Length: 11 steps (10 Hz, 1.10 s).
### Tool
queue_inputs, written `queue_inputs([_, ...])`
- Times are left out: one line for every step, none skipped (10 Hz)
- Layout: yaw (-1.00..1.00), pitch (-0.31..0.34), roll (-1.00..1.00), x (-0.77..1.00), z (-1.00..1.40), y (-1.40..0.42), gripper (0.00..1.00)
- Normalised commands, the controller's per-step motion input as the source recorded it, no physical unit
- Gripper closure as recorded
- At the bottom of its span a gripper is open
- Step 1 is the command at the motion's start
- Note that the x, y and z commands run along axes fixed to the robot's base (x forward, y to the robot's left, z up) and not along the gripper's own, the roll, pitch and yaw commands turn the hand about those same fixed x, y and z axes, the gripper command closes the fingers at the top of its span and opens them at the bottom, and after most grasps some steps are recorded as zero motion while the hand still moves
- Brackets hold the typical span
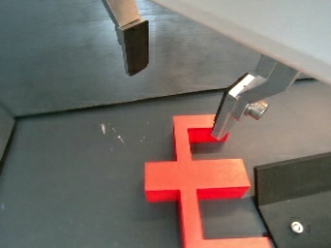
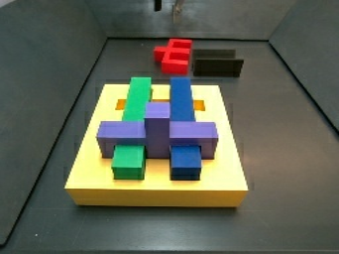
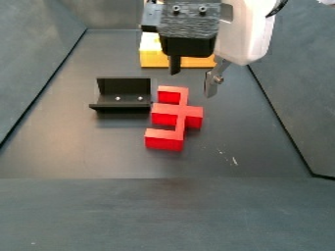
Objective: Pick up the red object. Move up. Place the red object on the fixture. Regrasp the red object. Move to above the board. Insert the red object.
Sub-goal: Pick up the red object.
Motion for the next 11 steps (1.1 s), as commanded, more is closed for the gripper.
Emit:
queue_inputs([-0.57, -0.014, -0.23, 0.00, -0.15, 0.00, 0.00])
queue_inputs([-0.64, -0.031, -0.28, -0.10, -0.23, 0.00, 0.00])
queue_inputs([-0.61, -0.056, -0.31, 0.00, -0.21, 0.00, 0.00])
queue_inputs([-0.59, -0.074, -0.32, -0.03, -0.21, 0.00, 0.00])
queue_inputs([-0.54, -0.106, -0.32, -0.05, -0.21, 0.00, 0.00])
queue_inputs([-0.52, -0.087, -0.31, -0.08, -0.17, 0.00, 0.00])
queue_inputs([-0.55, -0.004, -0.25, -0.03, -0.08, 0.00, 0.00])
queue_inputs([-0.57, 0.000, -0.20, 0.00, -0.01, 0.00, 0.00])
queue_inputs([-0.60, 0.009, -0.16, 0.00, 0.00, 0.00, 0.00])
queue_inputs([-0.67, 0.013, -0.12, 0.00, 0.00, 0.00, 0.00])
queue_inputs([-0.68, 0.019, -0.05, 0.00, 0.00, 0.00, 0.00])
